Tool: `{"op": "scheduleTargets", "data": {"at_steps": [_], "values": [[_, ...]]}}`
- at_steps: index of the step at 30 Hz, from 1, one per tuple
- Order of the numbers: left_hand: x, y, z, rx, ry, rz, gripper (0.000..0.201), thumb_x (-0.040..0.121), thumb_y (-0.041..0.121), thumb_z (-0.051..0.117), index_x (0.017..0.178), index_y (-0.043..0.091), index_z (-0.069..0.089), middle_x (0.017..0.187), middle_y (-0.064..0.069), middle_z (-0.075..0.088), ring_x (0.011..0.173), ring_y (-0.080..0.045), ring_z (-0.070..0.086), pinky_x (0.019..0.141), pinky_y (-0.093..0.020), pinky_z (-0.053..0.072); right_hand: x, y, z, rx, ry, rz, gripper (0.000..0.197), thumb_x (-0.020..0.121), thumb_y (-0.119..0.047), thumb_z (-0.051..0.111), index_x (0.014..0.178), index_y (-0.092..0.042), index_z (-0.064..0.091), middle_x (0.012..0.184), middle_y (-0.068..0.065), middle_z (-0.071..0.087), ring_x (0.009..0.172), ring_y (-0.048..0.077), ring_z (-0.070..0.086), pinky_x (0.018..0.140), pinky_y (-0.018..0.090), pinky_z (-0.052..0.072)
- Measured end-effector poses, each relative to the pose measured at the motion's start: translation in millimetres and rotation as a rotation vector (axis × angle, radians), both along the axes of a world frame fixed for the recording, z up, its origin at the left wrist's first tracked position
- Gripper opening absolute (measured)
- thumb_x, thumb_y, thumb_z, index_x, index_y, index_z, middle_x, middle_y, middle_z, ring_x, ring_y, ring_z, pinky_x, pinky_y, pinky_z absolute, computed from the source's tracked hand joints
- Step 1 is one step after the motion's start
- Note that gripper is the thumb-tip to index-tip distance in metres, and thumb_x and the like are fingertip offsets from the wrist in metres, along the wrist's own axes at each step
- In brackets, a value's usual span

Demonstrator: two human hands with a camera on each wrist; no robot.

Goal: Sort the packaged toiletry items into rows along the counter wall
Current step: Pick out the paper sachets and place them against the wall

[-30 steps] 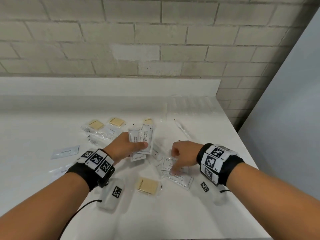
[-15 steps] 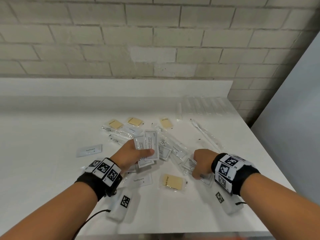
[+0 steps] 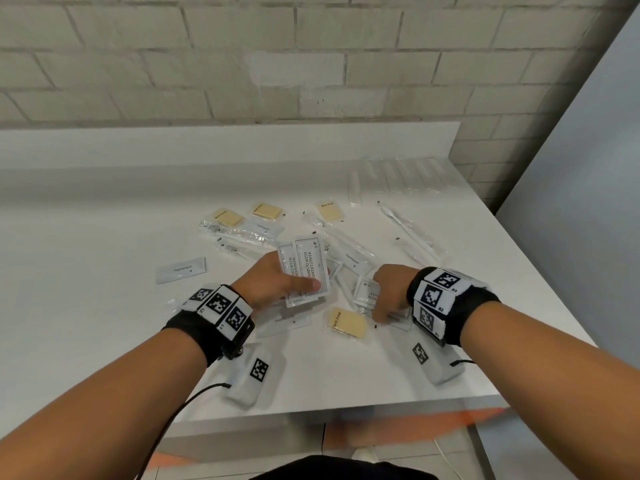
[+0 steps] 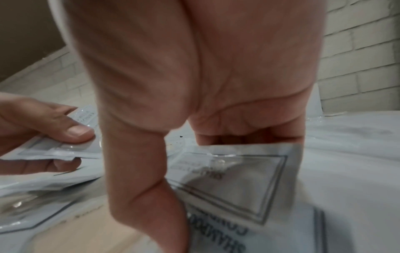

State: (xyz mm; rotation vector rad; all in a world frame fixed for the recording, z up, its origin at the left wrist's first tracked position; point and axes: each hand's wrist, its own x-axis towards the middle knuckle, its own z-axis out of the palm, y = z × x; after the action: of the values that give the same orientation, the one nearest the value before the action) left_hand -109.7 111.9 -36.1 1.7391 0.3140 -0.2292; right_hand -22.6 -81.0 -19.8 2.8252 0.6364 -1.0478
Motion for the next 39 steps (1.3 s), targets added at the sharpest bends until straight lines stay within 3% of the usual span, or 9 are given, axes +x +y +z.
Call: {"op": "scheduleTargets", "data": {"at_steps": [5,10,15,23,27,28,32,35,39], "values": [[-7,0,-4,-0.034,-0.010,-0.022,0.042,0.076,0.000,0.075,0.116,0.008,0.066,0.110,-0.006,0.074,0.103,-0.021,0.071,0.099,-0.041,0.051,-1,2,1,0.066,-0.013,-0.007,0.037,0.074,-0.018,0.070,0.107,-0.005,0.061,0.091,0.005,0.059,0.076,0.019,0.055,0.055,0.023,0.042],[-7,1,-3,-0.050,-0.027,-0.025,0.042,0.076,-0.003,0.075,0.115,0.009,0.067,0.110,-0.006,0.074,0.104,-0.020,0.070,0.100,-0.042,0.050,0,7,7,0.439,0.040,-0.193,0.050,0.082,-0.026,0.067,0.120,-0.008,0.040,0.087,0.000,0.055,0.072,0.013,0.053,0.056,0.021,0.043],[-6,3,-4,-0.061,-0.041,-0.018,0.041,0.076,-0.004,0.074,0.114,0.009,0.067,0.110,-0.007,0.074,0.105,-0.023,0.070,0.101,-0.047,0.049,6,18,15,0.622,0.043,-0.229,0.042,0.078,-0.023,0.072,0.111,-0.008,0.050,0.097,0.004,0.059,0.091,0.023,0.059,0.070,0.030,0.052],[-1,6,-4,-0.077,-0.040,0.011,0.045,0.078,-0.004,0.071,0.119,0.014,0.064,0.114,-0.005,0.073,0.108,-0.023,0.068,0.102,-0.048,0.048,14,29,20,0.758,0.090,-0.239,0.027,0.082,-0.033,0.073,0.085,-0.013,0.055,0.071,-0.001,0.057,0.060,0.013,0.053,0.059,0.025,0.043],[2,5,-2,-0.060,0.002,0.075,0.033,0.081,0.003,0.065,0.110,0.019,0.068,0.110,-0.005,0.073,0.106,-0.025,0.068,0.101,-0.048,0.049,21,36,15,0.732,0.120,-0.307,0.021,0.091,-0.027,0.056,0.098,-0.007,0.054,0.094,0.006,0.059,0.087,0.021,0.057,0.084,0.037,0.051],[3,5,-1,-0.064,0.009,0.086,0.032,0.079,0.006,0.062,0.106,0.020,0.069,0.109,-0.005,0.074,0.106,-0.027,0.068,0.099,-0.048,0.049,23,37,14,0.726,0.123,-0.322,0.011,0.091,-0.022,0.053,0.090,-0.010,0.054,0.089,0.005,0.057,0.085,0.021,0.056,0.080,0.036,0.050],[7,3,2,-0.186,0.017,0.183,0.030,0.083,-0.002,0.044,0.102,0.003,0.066,0.089,-0.012,0.073,0.084,-0.026,0.069,0.077,-0.038,0.057,24,38,19,0.732,0.141,-0.378,0.026,0.092,-0.011,0.046,0.069,-0.022,0.044,0.070,-0.003,0.044,0.060,0.012,0.041,0.056,0.022,0.035],[11,0,6,-0.287,-0.006,0.242,0.027,0.086,-0.003,0.040,0.105,-0.001,0.060,0.074,-0.011,0.063,0.066,-0.023,0.064,0.063,-0.033,0.056,27,41,22,0.757,0.149,-0.389,0.020,0.090,-0.010,0.048,0.071,-0.017,0.045,0.075,0.004,0.046,0.064,0.018,0.043,0.057,0.025,0.035],[16,-2,8,-0.148,-0.050,0.196,0.024,0.089,0.014,0.064,0.104,-0.004,0.065,0.076,-0.014,0.066,0.058,-0.016,0.061,0.050,-0.024,0.050,34,49,23,0.800,0.140,-0.428,0.010,0.087,-0.014,0.049,0.080,-0.010,0.044,0.085,0.011,0.046,0.075,0.022,0.045,0.066,0.033,0.035]]}}
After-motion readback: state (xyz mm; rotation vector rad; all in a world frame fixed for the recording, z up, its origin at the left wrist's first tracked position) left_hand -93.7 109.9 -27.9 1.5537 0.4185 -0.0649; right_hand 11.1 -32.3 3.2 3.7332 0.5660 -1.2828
